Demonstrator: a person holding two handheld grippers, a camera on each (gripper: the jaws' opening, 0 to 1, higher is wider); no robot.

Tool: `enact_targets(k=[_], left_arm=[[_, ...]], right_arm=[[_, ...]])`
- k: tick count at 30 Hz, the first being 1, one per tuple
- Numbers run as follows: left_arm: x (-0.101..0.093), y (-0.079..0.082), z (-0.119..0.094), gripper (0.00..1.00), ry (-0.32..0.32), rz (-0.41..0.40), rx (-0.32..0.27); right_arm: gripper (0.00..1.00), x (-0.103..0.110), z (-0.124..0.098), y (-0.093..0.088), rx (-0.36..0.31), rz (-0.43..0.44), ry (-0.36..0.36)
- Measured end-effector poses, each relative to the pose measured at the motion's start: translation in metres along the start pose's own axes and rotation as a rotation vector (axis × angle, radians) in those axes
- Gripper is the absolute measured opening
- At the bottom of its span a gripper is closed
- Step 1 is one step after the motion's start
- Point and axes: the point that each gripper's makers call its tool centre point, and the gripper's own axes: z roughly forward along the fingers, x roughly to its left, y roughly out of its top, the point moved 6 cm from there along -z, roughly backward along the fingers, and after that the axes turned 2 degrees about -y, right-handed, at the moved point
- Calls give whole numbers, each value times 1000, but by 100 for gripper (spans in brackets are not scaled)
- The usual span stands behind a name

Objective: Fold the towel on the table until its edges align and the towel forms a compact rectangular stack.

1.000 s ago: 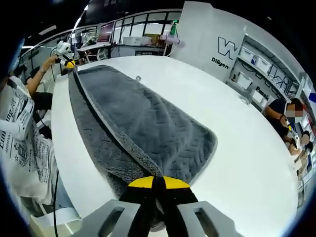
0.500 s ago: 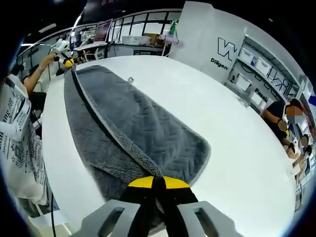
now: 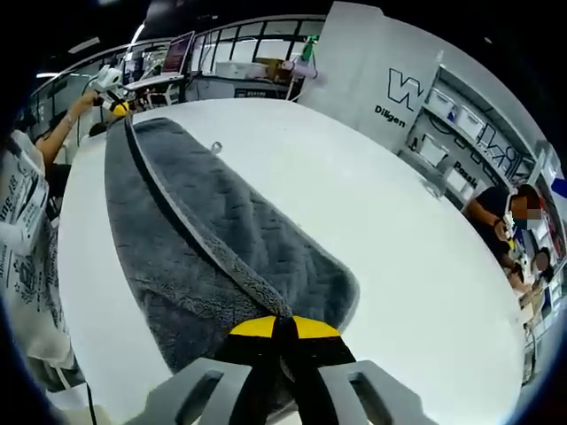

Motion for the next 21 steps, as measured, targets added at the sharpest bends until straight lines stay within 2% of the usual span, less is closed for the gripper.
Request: enact_targets(k=[7,14,21], left_arm=[[15,9,10,6,-1,6,5],[25,16,21,6,6,10,13],[35,31,29,6,17,29,8]], right_arm=[[5,-14,10,8,10,-3,-12],[5,-26,17,19,14,-22,-54],[5,-39,23,24,14,-35,-97]])
